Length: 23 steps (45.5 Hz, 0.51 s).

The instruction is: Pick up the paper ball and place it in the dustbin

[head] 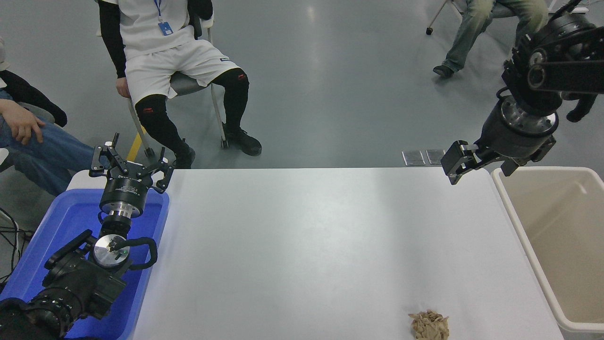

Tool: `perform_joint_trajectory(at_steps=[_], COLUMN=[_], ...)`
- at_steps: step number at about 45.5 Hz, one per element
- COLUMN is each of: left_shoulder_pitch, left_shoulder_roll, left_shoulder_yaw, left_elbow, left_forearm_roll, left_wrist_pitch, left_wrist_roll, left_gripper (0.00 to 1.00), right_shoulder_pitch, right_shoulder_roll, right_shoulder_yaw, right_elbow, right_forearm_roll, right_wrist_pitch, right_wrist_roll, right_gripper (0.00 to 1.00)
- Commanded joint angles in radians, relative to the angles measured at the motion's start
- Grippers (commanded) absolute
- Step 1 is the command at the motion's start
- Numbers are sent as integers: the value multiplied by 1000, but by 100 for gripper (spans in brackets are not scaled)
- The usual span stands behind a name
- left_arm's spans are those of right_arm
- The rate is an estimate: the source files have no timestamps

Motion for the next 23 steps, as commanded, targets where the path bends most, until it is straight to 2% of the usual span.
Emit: perform_joint_trajectory(at_steps=[1, 23], left_shoulder_pitch=[0, 0], left_shoulder_roll=[0, 0], left_shoulder_yaw=[0, 0], left_elbow=[0, 0], left_forearm_roll=[0, 0], left_wrist_pitch=[0, 0], left_wrist_roll=[0, 0], left_gripper=[99, 99], right_shoulder_pitch=[0, 2], right_shoulder_roll=[-1, 3], right_shoulder_yaw=[0, -5], right_elbow=[0, -14], right_forearm_roll=[0, 2], right_wrist_pitch=[0, 0], right_wrist_roll=[0, 0], right_gripper=[100, 100])
